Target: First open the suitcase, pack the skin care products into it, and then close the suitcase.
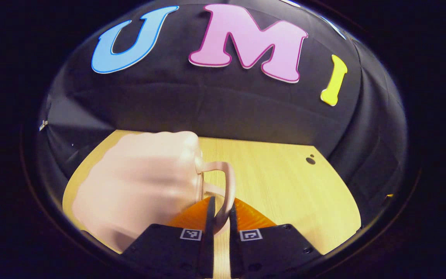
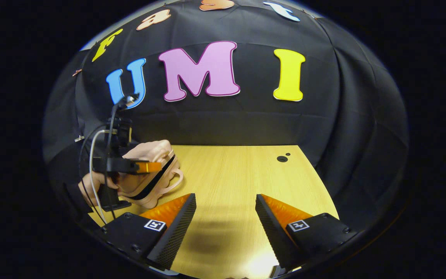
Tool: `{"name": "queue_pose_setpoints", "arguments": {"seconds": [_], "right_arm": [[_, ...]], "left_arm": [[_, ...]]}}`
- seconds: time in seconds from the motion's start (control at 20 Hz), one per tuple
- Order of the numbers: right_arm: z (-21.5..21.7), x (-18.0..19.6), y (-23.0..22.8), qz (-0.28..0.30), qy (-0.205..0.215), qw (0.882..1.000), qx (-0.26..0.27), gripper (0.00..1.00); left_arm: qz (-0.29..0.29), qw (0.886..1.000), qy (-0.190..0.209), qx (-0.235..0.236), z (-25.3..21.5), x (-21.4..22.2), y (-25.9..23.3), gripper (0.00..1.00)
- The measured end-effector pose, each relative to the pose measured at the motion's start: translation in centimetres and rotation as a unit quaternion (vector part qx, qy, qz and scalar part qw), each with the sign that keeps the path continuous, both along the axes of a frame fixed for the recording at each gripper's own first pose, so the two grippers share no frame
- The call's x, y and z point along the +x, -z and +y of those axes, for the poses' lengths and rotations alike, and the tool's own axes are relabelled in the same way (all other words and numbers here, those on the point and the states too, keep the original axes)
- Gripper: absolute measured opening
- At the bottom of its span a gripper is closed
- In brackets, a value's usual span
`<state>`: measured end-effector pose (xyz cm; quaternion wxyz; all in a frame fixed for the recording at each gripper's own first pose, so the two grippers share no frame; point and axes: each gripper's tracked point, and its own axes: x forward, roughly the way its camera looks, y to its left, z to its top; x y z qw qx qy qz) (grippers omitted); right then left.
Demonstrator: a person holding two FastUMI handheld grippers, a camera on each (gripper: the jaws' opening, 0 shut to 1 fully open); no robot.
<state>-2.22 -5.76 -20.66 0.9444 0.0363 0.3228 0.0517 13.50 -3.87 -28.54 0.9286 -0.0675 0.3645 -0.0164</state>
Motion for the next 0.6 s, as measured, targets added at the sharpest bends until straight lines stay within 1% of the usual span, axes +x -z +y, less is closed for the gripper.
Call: {"name": "queue_pose_setpoints", "arguments": {"seconds": [0.05,0.1,0.15,0.2,0.25,0.3,0.35,0.4,0.5,0.6], "right_arm": [[-0.5,0.0,-0.3,-0.001,0.007,1.0,0.005,0.98],[-1.0,0.3,-1.0,-0.008,0.015,1.0,0.008,0.98],[-1.5,0.7,-1.8,-0.02,0.022,1.0,0.007,0.98],[-1.8,0.9,-2.6,-0.029,0.029,0.999,0.004,0.98],[-2.0,1.0,-3.3,-0.037,0.036,0.999,0.002,0.98],[-1.9,1.1,-4.2,-0.047,0.041,0.998,0.006,0.98],[-1.7,1.1,-5.1,-0.057,0.045,0.997,0.009,0.98],[-1.6,1.0,-6.2,-0.066,0.049,0.997,0.009,0.98],[-0.8,0.6,-8.7,-0.09,0.051,0.995,0.004,0.98],[0.1,0.2,-11.6,-0.13,0.043,0.99,-0.015,0.98]], "left_arm": [[0.005,1.0,-0.01,-0.027,-0.9,-0.7,-0.2,0.39],[-0.006,0.998,-0.025,-0.051,-1.3,-0.7,-1.1,0.42],[-0.022,0.996,-0.033,-0.077,-1.9,-1.0,-2.7,0.51],[-0.036,0.995,-0.04,-0.09,-2.2,-1.6,-4.5,0.55],[-0.048,0.994,-0.044,-0.09,-2.4,-2.5,-6.6,0.9],[-0.067,0.994,-0.041,-0.08,-2.3,-3.5,-9.0,0.98],[-0.095,0.993,-0.036,-0.063,-2.2,-4.4,-11.7,0.96],[-0.133,0.99,-0.028,-0.042,-1.9,-5.4,-14.8,0.97],[-0.21,0.977,-0.023,0.007,-0.7,-7.2,-20.9,0.96],[-0.27,0.962,-0.026,0.04,0.1,-9.3,-25.7,0.96]]}}
